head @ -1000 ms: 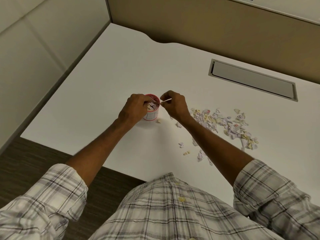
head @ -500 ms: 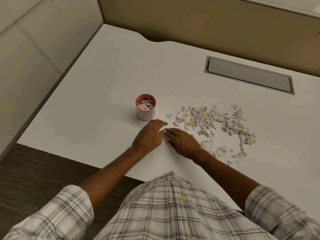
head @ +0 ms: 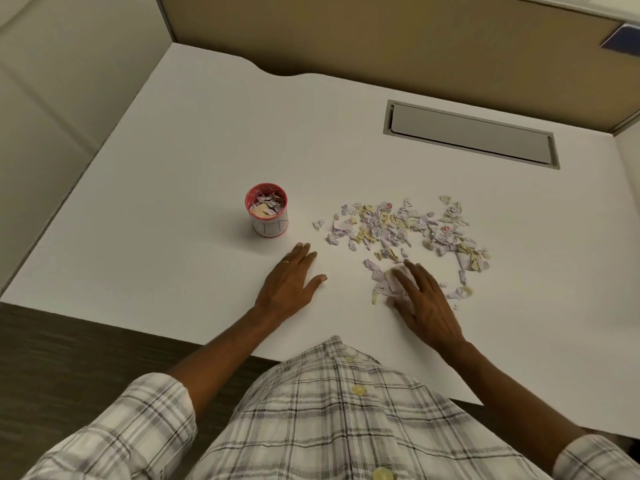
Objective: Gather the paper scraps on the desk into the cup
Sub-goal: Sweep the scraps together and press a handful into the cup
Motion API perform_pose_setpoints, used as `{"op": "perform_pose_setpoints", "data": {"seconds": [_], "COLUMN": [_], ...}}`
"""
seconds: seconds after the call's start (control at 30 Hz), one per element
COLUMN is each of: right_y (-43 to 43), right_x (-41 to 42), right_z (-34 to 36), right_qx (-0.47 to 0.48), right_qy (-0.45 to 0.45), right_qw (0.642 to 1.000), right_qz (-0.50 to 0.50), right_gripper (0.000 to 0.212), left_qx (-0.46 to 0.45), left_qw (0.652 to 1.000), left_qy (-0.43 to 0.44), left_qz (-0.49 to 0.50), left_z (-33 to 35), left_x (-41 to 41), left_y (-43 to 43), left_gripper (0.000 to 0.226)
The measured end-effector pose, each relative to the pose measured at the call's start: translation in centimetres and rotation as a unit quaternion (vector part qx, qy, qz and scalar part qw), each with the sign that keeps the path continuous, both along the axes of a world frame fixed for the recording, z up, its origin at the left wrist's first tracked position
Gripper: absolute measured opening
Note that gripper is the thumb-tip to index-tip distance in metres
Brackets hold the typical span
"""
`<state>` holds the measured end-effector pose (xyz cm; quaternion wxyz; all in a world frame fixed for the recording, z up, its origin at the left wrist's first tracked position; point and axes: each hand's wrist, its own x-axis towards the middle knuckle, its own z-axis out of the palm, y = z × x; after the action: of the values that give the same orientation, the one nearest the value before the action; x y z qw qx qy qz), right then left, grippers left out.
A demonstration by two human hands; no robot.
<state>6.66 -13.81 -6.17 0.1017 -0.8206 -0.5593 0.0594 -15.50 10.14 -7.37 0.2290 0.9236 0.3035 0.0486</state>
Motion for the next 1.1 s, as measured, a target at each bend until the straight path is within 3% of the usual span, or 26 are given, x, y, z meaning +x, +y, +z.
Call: {"op": "perform_pose_setpoints", "data": {"seconds": [0.07,0.27,0.37,0.47,0.53,0.7,0.87,0.93,1.1], "right_y": [-0.3,-0.2,1.5,4.3,5.4,3.2,-2.4,-4.6,-7.0], "right_x": [-0.3,-0.3,-0.4,-1.1,-1.6,-1.0,2.4,3.7,3.5], "right_z": [-0.3,0.0,0.6,0.8,0.6,0.2,0.5,0.5,-0.5], "right_qx": [-0.021,0.039,0.043,-0.013,-0.029,0.043,0.073,0.089,0.039], "right_qy": [0.003,0.009,0.019,0.023,0.026,-0.005,-0.011,0.025,0.112], "right_qw": [1.000,0.999,0.999,0.999,0.998,0.996,0.996,0.989,0.970], "right_qz": [-0.001,-0.023,-0.015,0.023,0.048,0.079,-0.055,-0.116,-0.213], "right_gripper": [0.057,0.030,0.041,0.057,0.055,0.025,0.021,0.028,0.090], "left_qx": [-0.011,0.027,0.055,0.063,0.063,0.035,-0.021,-0.034,-0.031], "left_qw": [1.000,0.998,0.998,0.995,0.994,0.999,0.992,0.989,0.990], "left_qy": [-0.001,-0.040,0.020,0.075,0.081,-0.027,-0.121,-0.139,-0.132], "left_qz": [-0.017,-0.032,-0.022,-0.033,-0.037,-0.019,0.020,0.025,0.027], "left_z": [0.1,1.3,1.7,1.5,1.3,0.1,-0.2,-0.3,0.1], "left_x": [1.0,5.6,8.0,9.7,9.8,7.8,5.4,5.1,6.7], "left_y": [-0.8,-0.7,0.4,1.0,1.1,0.7,-1.1,-2.0,-3.3], "left_gripper": [0.069,0.071,0.073,0.066,0.056,0.038,0.027,0.027,0.060]}}
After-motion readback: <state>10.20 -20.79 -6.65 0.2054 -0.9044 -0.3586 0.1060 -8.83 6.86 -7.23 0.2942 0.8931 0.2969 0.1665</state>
